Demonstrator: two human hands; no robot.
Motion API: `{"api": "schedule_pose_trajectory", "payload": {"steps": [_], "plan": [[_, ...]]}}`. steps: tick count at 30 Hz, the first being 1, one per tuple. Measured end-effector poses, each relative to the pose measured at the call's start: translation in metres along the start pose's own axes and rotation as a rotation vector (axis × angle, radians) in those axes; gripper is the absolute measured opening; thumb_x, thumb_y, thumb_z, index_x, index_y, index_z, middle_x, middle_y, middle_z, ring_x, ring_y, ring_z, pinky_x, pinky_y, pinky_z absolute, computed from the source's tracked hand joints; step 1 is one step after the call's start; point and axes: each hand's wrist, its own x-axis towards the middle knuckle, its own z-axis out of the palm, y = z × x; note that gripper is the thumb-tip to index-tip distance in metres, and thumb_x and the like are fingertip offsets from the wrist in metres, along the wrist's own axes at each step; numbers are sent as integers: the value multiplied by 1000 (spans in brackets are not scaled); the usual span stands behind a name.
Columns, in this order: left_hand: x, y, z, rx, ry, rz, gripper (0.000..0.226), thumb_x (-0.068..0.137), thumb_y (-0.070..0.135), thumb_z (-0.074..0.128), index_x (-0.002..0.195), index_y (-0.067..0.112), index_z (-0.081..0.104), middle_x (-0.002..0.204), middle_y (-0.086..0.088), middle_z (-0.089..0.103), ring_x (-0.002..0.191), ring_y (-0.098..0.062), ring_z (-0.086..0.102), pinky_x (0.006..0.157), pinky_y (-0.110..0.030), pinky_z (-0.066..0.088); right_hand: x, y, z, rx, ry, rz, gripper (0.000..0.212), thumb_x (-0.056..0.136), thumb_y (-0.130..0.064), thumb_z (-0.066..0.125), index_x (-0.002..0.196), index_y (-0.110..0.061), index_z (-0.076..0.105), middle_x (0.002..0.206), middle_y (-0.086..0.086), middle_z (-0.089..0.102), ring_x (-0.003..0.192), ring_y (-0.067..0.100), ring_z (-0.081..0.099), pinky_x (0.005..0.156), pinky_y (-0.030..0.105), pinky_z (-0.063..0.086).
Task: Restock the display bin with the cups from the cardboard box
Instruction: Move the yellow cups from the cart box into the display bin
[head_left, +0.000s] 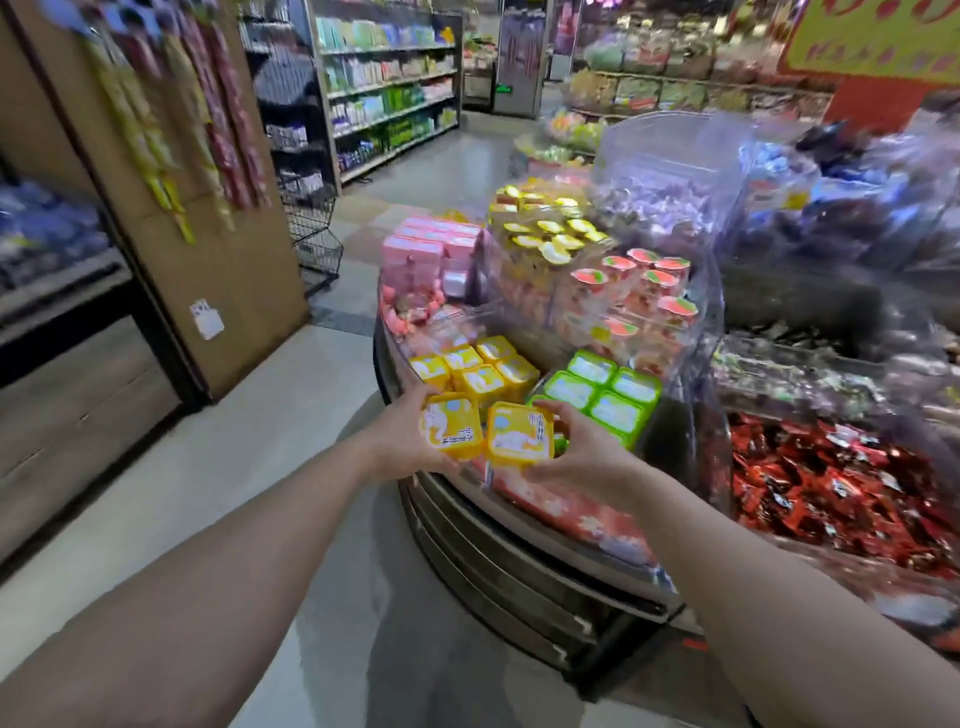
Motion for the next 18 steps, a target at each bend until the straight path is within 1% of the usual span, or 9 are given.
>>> {"api": "schedule_pose_trajectory", "payload": {"steps": [2, 4, 5, 8, 10, 12, 14, 15, 18], "plan": [[17, -9, -14, -38, 7, 2, 90, 56, 3, 89, 130, 18, 40, 106, 1, 60, 89, -9, 60, 74, -19, 48, 24, -7, 9, 21, 9, 9, 89, 60, -18, 84, 137, -33, 42, 112, -7, 61, 89, 9, 65, 74, 24, 51], [40, -21, -24, -67, 17, -24, 91, 57, 0, 88, 132, 14, 38, 110, -3, 60, 87, -9, 60, 71, -17, 47, 48, -13, 16, 15, 13, 8, 86, 63, -17, 84, 136, -32, 42, 113, -7, 60, 92, 12, 65, 78, 26, 52], [52, -27, -28, -76, 19, -39, 93, 57, 0, 88, 134, 12, 37, 109, -3, 59, 88, -9, 60, 71, -17, 47, 61, -14, 18, 10, 10, 10, 86, 64, -16, 84, 136, -31, 41, 111, -8, 60, 92, 12, 65, 80, 26, 53], [88, -38, -39, -36, 45, -37, 96, 54, 7, 92, 133, 12, 38, 108, -1, 59, 92, -12, 60, 75, -19, 49, 102, -17, 20, 32, 23, 31, 87, 65, -10, 85, 138, -24, 39, 106, -5, 60, 91, 9, 62, 77, 20, 53], [110, -41, -48, 0, 68, -43, 100, 48, 18, 94, 132, 15, 40, 111, -1, 60, 96, -15, 60, 84, -27, 50, 130, -18, 21, 33, 63, 54, 89, 62, -13, 87, 137, -22, 40, 110, 0, 62, 96, 17, 64, 83, 32, 56], [133, -41, -57, 11, 72, -48, 93, 49, 19, 93, 125, 23, 41, 109, 3, 59, 97, -13, 59, 85, -27, 48, 154, -20, 23, 53, 85, 98, 91, 59, -16, 88, 136, -24, 40, 107, 4, 63, 86, 23, 67, 77, 43, 59], [156, -42, -66, 5, 66, -34, 87, 55, 15, 91, 124, 26, 40, 112, 1, 58, 100, -14, 58, 87, -28, 47, 173, -23, 25, 48, 88, 130, 90, 61, -15, 87, 135, -27, 38, 104, 6, 61, 72, 28, 66, 63, 44, 57], [169, -44, -70, 8, 69, -36, 88, 56, 15, 91, 127, 24, 39, 115, -1, 58, 102, -17, 57, 89, -29, 47, 182, -24, 25, 33, 87, 143, 90, 62, -15, 87, 136, -27, 37, 103, 5, 59, 72, 31, 66, 60, 44, 57], [202, -45, -79, 62, 53, -52, 99, 53, 28, 92, 134, 22, 36, 118, -1, 56, 106, -19, 57, 93, -32, 47, 201, -24, 25, -12, 96, 171, 90, 63, -16, 87, 137, -29, 37, 99, -5, 53, 81, 29, 66, 63, 51, 59]]}}
